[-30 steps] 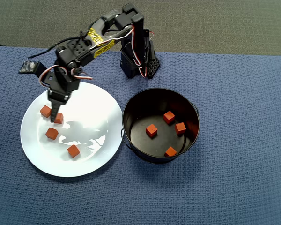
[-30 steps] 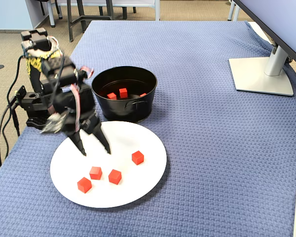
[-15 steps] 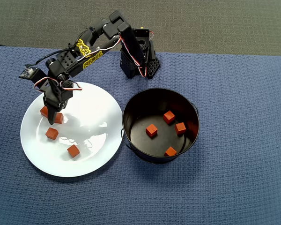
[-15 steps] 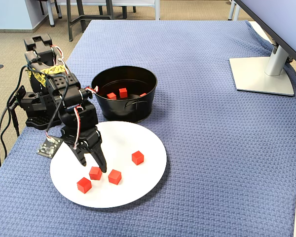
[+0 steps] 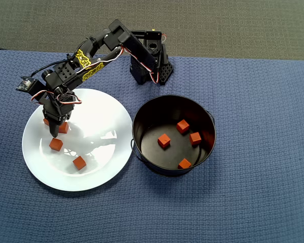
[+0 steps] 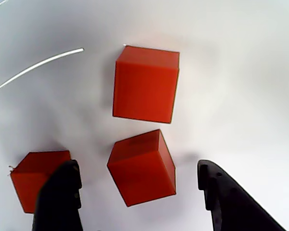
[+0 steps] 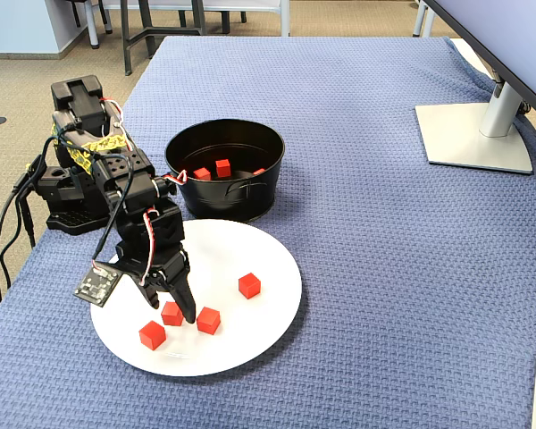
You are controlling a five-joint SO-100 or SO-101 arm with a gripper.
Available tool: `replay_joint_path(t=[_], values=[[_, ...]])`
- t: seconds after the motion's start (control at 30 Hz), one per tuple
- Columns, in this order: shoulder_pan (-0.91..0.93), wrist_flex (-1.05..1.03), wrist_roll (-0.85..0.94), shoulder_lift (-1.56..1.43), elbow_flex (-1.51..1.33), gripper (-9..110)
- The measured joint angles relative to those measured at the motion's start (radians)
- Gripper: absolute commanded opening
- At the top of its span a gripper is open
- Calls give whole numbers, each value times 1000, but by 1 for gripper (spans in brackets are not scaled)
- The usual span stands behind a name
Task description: Pick up the red cubes from the white plate and place them in the black recipient
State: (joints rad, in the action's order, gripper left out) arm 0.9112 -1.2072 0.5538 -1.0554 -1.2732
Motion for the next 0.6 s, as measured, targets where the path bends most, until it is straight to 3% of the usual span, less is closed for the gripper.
replay_joint_path(t=[0.43, 0.6], values=[[-32, -104, 5, 120, 155, 24], [-46, -127, 103, 143, 190, 25]])
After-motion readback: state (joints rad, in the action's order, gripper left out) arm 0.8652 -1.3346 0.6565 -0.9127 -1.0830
